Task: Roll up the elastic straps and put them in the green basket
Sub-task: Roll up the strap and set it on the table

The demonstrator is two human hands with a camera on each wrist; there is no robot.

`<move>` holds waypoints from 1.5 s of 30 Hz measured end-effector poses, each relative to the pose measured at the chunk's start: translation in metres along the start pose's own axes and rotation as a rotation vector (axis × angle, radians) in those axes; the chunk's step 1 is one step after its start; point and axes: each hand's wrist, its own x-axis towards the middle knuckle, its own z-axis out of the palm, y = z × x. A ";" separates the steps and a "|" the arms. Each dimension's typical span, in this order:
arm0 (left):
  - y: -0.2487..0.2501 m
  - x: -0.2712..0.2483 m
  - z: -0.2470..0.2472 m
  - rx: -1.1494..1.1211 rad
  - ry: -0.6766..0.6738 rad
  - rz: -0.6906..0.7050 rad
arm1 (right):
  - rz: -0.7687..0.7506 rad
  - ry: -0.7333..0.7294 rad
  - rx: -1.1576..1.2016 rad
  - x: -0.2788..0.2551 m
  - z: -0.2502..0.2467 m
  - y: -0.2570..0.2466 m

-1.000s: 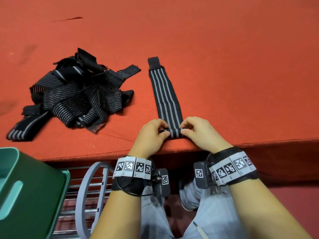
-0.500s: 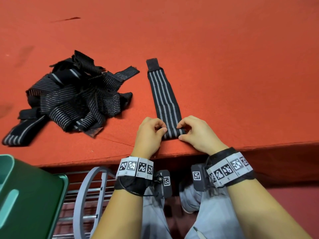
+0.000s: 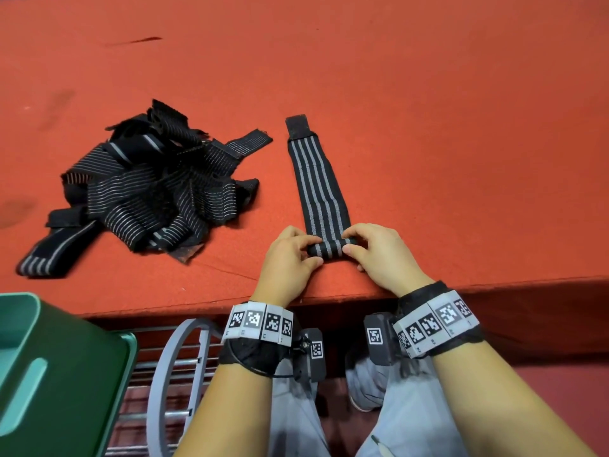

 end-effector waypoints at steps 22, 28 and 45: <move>0.002 -0.032 -0.026 -0.192 -0.275 -0.105 | -0.023 -0.202 0.018 -0.034 -0.018 -0.007; 0.001 -0.023 -0.022 -0.133 -0.245 -0.125 | -0.093 -0.163 -0.011 -0.030 -0.013 -0.005; 0.001 -0.014 -0.013 -0.016 -0.082 -0.012 | -0.123 -0.155 -0.041 -0.016 -0.005 0.004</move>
